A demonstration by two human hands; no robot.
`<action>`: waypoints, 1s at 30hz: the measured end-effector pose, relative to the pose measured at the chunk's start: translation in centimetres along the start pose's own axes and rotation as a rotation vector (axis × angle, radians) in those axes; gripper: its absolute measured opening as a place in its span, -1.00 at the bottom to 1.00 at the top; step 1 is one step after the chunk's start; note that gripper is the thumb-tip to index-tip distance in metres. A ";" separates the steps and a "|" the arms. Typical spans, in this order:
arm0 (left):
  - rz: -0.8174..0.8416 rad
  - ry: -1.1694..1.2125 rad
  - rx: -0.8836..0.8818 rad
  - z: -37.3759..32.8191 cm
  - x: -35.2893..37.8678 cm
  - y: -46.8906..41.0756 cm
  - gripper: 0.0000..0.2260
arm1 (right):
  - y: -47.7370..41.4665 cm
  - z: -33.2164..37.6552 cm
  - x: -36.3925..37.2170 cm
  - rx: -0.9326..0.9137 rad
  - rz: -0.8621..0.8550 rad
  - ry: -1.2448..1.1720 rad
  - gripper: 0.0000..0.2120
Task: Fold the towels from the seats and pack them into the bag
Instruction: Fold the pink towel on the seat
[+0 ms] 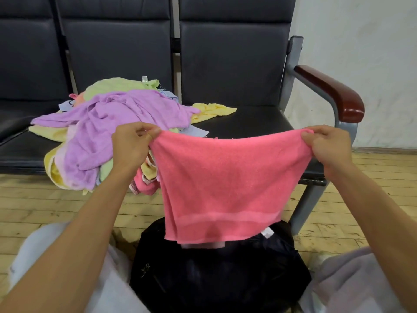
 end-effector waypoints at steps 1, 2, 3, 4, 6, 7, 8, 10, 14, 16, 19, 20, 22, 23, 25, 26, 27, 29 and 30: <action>0.003 0.009 -0.003 0.1 0.0 0.0 -0.89 | -0.1 -0.1 0.0 0.007 -0.001 0.000 -0.84; 0.007 0.018 -0.005 0.2 0.0 -0.1 -0.88 | -0.2 -0.3 -0.1 0.015 -0.003 -0.001 -0.87; 0.008 0.029 -0.011 0.2 0.1 -0.1 -0.88 | -0.2 -0.4 -0.1 0.021 -0.003 -0.004 -0.89; 0.010 0.044 -0.020 0.3 0.1 -0.1 -0.88 | -0.2 -0.4 -0.1 0.024 -0.001 -0.013 -0.88; 0.017 0.081 -0.049 0.5 0.3 -0.1 -0.87 | -0.2 -0.3 -0.1 0.021 0.001 -0.048 -0.86; 0.021 0.101 -0.062 0.6 0.3 -0.1 -0.86 | -0.1 -0.1 -0.1 0.014 -0.001 -0.062 -0.86; 0.026 0.118 -0.070 0.6 0.4 -0.1 -0.85 | -0.1 -0.1 -0.2 0.008 -0.006 -0.067 -0.86; 0.035 0.125 -0.073 0.5 0.4 -0.1 -0.84 | 0.0 0.0 -0.3 -0.004 -0.014 -0.051 -0.87; 0.052 0.029 -0.017 0.0 0.3 -0.1 -0.78 | 0.2 0.3 -0.3 -0.032 0.010 0.028 -0.76; 0.048 -0.053 0.025 -0.5 0.4 0.1 -0.76 | 0.4 0.9 -0.3 -0.092 0.018 0.128 -0.73; 0.005 -0.160 0.080 -1.2 0.3 0.3 -0.78 | 0.6 1.7 -0.5 -0.167 0.013 0.264 -0.77; -0.011 -0.182 0.096 -1.4 0.2 0.4 -0.79 | 0.6 1.9 -0.6 -0.186 0.003 0.303 -0.79; -0.035 -0.225 0.124 -1.9 0.2 0.7 -0.80 | 0.7 2.1 -0.7 -0.218 -0.018 0.364 -0.81; -0.042 -0.248 0.137 -2.1 0.2 0.8 -0.81 | 0.8 2.2 -0.8 -0.228 -0.027 0.385 -0.81; -0.051 -0.288 0.160 -2.3 0.4 1.0 -0.83 | 0.9 2.0 -0.8 -0.226 -0.042 0.410 -0.81; -0.058 -0.300 0.167 -2.4 0.4 1.1 -0.84 | 0.9 2.0 -0.8 -0.219 -0.046 0.417 -0.80; -0.065 -0.308 0.171 -2.4 0.4 1.1 -0.85 | 0.9 1.8 -0.8 -0.210 -0.046 0.419 -0.79; -0.077 -0.313 0.172 -2.4 0.4 1.0 -0.85 | 0.9 1.8 -0.8 -0.203 -0.038 0.413 -0.78; -0.081 -0.312 0.167 -2.4 0.4 1.0 -0.86 | 0.9 1.8 -0.7 -0.211 -0.031 0.410 -0.80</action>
Point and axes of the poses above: each hand's wrist, its own y-axis away from the middle knuckle, its own x-axis out of the palm, z = x × y, the point moved 9 cm from there along -y, towards the middle knuckle, and after that the axes turned 2 degrees about -x, right-handed, at the moved point
